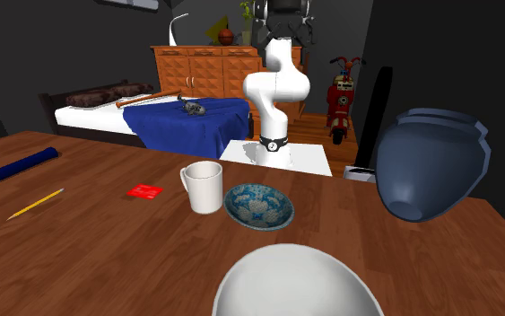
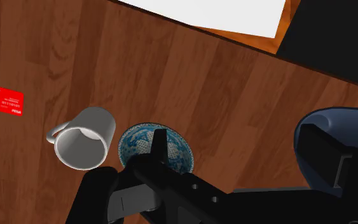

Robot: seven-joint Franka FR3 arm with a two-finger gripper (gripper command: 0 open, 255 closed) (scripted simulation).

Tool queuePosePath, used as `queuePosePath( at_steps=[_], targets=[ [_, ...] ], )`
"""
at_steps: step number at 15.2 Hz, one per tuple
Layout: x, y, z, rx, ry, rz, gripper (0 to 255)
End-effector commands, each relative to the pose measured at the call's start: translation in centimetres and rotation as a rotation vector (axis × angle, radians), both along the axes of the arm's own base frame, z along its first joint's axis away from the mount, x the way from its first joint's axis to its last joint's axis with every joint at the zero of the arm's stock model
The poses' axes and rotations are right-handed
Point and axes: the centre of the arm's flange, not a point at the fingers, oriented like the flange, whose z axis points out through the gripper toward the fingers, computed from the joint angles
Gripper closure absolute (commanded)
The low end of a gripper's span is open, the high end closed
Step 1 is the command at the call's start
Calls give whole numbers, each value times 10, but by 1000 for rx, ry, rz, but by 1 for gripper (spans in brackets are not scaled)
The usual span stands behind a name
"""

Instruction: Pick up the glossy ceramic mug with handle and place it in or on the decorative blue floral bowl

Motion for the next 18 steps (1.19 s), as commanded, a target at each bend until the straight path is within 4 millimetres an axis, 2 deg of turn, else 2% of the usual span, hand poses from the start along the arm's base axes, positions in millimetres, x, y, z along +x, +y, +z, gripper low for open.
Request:
queuePosePath(
  at_steps=[1, 18],
  targets=[
    [0, 0, 0, 0, 0, 0, 0],
    [115, -92, -162, -75, -10, 44, 0]
  ],
)
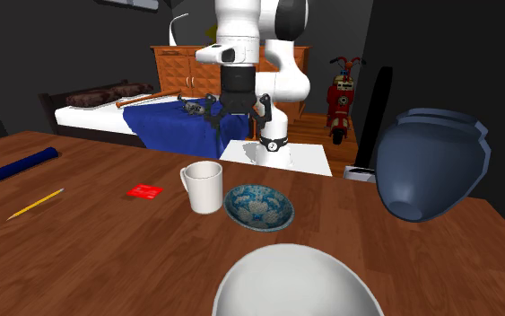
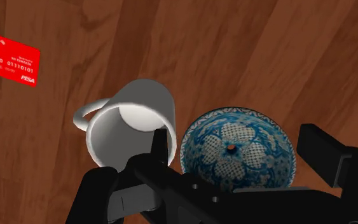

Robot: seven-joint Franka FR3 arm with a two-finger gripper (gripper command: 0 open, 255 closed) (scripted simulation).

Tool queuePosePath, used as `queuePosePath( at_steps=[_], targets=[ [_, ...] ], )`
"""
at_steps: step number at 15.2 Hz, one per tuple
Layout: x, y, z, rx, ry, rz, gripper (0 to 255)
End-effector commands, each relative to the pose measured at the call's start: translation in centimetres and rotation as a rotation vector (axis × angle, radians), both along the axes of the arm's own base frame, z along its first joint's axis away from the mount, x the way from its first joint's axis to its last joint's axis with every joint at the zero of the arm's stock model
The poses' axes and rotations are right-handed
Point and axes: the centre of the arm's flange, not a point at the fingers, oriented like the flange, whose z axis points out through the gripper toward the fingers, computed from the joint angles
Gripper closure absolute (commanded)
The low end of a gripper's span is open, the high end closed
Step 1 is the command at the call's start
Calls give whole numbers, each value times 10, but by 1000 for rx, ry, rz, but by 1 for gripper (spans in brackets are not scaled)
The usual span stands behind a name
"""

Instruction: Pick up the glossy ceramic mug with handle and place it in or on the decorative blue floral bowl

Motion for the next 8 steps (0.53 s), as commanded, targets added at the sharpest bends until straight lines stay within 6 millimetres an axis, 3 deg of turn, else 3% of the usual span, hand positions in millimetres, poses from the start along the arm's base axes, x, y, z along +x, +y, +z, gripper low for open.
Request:
queuePosePath(
  at_steps=[1, 4, 8],
  targets=[
    [15, -12, -17, -10, -3, 6, 0],
    [36, -29, -44, -23, -5, 14, 0],
    [40, -32, -65, -25, -5, 15, 0]
  ],
)
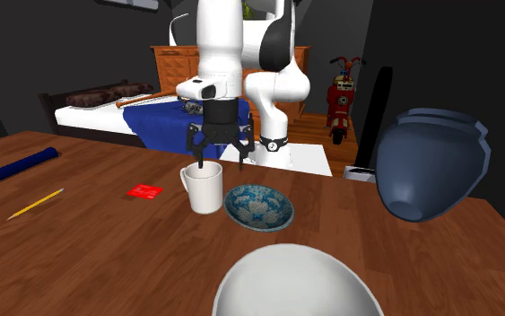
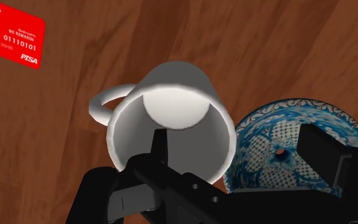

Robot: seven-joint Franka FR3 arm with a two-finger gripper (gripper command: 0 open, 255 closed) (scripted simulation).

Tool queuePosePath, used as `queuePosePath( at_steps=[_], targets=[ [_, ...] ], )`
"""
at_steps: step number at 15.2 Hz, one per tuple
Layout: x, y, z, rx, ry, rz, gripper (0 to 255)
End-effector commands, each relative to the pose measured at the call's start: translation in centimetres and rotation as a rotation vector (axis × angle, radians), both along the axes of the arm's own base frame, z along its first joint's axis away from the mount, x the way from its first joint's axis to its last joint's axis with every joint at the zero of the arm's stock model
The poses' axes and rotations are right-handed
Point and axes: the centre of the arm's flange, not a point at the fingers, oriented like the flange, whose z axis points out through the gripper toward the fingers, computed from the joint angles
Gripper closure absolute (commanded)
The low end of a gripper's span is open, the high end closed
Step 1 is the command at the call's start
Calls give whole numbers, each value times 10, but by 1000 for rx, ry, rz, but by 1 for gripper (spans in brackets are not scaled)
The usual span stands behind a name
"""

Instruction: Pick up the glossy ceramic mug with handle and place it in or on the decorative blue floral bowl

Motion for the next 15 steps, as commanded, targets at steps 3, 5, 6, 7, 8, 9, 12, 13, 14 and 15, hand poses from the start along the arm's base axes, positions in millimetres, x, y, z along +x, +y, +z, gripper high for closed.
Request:
queuePosePath(
  at_steps=[3, 5, 6, 7, 8, 9, 12, 13, 14, 15],
  targets=[
    [2, -2, -22, -1, -1, 0, 0],
    [2, -2, -30, -1, -1, 0, 0],
    [2, -2, -30, -1, -1, 0, 0],
    [2, -2, -30, -1, -1, 0, 0],
    [2, -2, -30, -1, -1, 0, 0],
    [2, -2, -30, -1, -1, 0, 0],
    [2, -2, -30, -1, -1, 0, 0],
    [2, -2, -30, -1, -1, 0, 255],
    [2, -2, -30, -1, -1, 0, 255],
    [2, -2, -30, -1, -1, 0, 255]
  ],
)
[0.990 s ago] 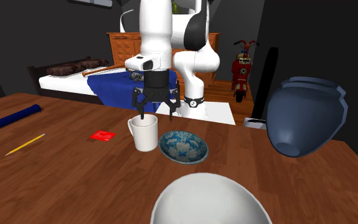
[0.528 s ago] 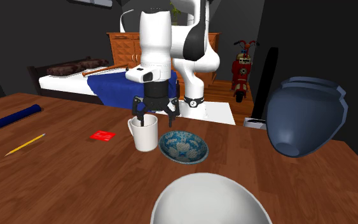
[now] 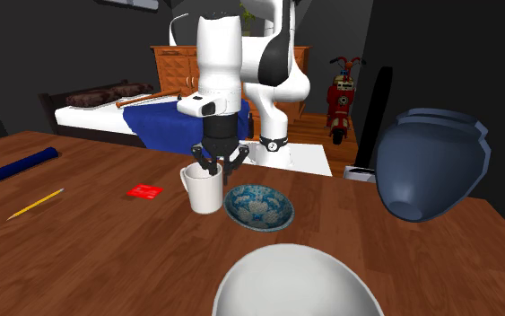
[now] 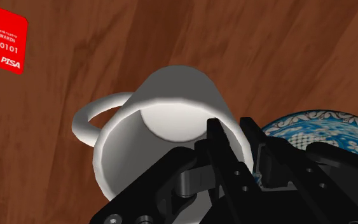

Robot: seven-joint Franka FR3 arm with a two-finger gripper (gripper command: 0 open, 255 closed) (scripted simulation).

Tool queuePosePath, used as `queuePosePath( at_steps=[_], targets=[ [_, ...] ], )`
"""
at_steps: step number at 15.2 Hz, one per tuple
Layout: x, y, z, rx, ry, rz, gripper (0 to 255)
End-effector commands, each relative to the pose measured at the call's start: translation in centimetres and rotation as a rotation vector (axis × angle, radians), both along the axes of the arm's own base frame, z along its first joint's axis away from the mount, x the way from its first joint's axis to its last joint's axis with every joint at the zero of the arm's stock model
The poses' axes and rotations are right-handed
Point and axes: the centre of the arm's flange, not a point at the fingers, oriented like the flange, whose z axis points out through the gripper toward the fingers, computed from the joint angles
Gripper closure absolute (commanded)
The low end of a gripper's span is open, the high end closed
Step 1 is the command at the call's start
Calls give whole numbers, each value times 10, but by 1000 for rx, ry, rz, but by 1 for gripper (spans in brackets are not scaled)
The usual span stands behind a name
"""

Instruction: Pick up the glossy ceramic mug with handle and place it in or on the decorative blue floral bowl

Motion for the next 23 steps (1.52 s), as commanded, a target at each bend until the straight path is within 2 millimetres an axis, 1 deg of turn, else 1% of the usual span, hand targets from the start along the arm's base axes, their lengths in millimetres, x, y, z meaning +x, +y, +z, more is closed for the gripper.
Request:
queuePosePath(
  at_steps=[1, 7, 23],
  targets=[
    [0, 0, 0, 0, 0, 0, 255],
    [0, 0, 0, 0, 0, 0, 255],
    [0, 0, 84, 0, 0, 0, 255]
  ],
)
